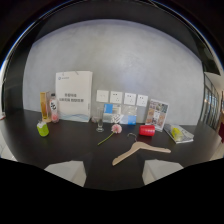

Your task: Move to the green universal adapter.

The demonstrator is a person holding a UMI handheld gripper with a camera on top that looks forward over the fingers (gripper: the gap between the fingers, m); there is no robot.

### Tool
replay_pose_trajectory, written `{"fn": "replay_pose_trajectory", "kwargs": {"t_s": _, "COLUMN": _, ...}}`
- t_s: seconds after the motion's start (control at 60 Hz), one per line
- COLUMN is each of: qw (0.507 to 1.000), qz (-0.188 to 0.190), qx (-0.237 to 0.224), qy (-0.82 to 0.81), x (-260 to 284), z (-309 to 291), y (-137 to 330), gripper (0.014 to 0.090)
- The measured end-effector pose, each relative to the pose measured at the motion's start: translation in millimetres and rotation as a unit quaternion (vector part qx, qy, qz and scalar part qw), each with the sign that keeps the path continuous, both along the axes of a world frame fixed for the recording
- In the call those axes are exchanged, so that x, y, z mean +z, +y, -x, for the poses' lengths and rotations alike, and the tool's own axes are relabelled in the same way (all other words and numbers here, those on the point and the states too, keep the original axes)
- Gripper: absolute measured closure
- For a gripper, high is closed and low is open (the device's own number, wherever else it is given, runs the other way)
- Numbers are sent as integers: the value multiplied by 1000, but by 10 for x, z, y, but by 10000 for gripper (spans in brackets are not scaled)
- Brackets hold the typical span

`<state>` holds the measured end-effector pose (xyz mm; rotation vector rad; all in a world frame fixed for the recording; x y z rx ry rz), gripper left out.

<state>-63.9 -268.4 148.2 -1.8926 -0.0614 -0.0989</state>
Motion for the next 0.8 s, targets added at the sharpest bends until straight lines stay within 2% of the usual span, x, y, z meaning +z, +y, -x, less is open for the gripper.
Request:
{"fn": "replay_pose_trajectory", "kwargs": {"t_s": 0.333, "qw": 999, "qz": 34, "qx": 4, "qy": 4, "x": -243, "z": 242, "y": -371, "gripper": 197}}
{"fn": "replay_pose_trajectory", "kwargs": {"t_s": 0.617, "qw": 996, "qz": 70, "qx": 48, "qy": 25, "x": -554, "z": 1315, "y": -459, "gripper": 197}}
{"fn": "replay_pose_trajectory", "kwargs": {"t_s": 0.8, "qw": 995, "qz": 68, "qx": 68, "qy": 21, "x": -624, "z": 2167, "y": -241, "gripper": 197}}
